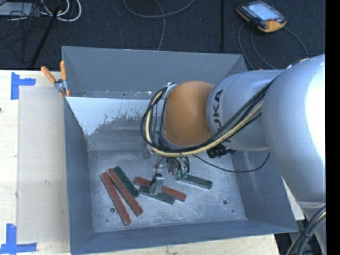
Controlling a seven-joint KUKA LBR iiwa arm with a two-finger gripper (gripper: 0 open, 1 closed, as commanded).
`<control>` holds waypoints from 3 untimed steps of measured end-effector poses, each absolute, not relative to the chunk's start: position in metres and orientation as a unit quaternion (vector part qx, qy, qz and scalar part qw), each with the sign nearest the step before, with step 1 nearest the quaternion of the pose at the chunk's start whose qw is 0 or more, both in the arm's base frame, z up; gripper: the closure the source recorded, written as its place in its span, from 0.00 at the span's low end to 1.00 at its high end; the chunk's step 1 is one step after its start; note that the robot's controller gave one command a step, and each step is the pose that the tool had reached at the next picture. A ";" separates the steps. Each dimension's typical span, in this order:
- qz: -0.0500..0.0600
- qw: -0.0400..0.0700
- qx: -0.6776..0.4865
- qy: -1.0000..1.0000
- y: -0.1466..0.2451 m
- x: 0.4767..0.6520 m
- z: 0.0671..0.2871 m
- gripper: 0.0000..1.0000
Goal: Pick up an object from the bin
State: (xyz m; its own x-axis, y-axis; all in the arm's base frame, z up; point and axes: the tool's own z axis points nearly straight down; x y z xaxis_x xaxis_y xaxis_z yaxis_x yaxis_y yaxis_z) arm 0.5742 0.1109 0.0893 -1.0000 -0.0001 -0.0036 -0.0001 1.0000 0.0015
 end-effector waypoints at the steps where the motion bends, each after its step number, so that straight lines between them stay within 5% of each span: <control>1: 0.000 -0.003 0.011 1.000 0.109 0.565 0.094 0.00; 2: 0.000 0.001 0.019 1.000 0.109 0.567 0.132 0.00; 3: 0.001 0.001 0.102 0.995 0.112 0.562 0.079 0.00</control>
Offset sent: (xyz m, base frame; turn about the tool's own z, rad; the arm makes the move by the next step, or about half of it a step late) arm -0.0114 -0.0060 0.0107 0.1420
